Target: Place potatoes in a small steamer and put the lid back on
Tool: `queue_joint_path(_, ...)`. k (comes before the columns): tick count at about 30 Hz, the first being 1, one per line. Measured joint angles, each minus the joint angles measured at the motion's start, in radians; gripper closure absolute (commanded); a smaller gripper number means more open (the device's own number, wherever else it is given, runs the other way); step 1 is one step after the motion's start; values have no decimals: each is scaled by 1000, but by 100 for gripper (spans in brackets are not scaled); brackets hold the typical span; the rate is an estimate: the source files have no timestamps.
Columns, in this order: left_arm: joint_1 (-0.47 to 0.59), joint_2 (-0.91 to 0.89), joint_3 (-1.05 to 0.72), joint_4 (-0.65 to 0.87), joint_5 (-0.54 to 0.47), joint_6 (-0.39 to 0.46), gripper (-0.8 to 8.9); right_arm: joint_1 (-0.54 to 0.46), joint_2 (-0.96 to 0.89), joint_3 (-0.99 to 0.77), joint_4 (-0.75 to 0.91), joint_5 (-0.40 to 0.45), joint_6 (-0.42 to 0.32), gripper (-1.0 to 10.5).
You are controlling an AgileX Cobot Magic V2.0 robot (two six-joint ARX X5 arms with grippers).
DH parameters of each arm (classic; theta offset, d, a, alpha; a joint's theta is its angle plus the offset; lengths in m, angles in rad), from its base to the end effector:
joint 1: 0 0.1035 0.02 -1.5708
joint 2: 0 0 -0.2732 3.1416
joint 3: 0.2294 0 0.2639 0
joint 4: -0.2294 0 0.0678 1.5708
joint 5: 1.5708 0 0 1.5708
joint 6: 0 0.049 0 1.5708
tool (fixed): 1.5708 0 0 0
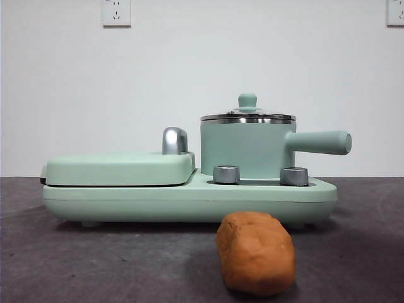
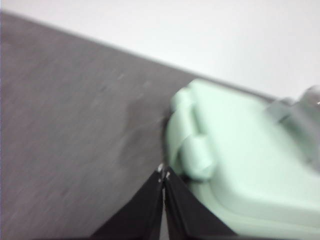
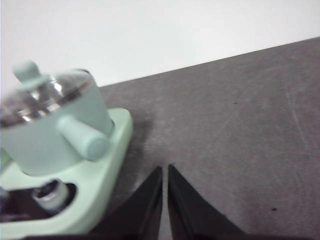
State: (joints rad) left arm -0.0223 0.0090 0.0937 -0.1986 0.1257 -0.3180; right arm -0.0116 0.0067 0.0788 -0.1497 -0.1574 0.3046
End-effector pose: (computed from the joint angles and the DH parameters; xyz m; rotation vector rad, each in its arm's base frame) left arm 0.1133 -0.0087 0.1743 -0.3230 0.1364 -0.1285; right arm 0.1147 0.0063 0.1747 0.3105 0.0990 0.1328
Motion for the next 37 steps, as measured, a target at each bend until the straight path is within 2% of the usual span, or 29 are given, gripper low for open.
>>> queue_joint_path(5,-23,35,121,-7,32,-42,807,0,1,153,-129,-32,86,932)
queue_joint_path(9,-37,95,219,-45,66,-69,807,0,33,277,-238,-94,112,932)
queue_joint_path(18,-44,311,511,-138,246,-68,807,0,217,556,-455,-339,115,932)
queue_joint_path(23,-44,434,640,-159,404,-64,807,0,333,697,-541,-454,64,932)
queue_joint_path(29,-44,549,744,-169,566,-63,807,0,460,844,-611,-531,-33,931)
queue_joint_path(33,-44,583,775,-187,577,-59,800,0,502,890,-623,-573,-81,931)
queue_joint_path(37,-54,587,775,-195,578,-48,692,0,508,895,-629,-576,-98,930)
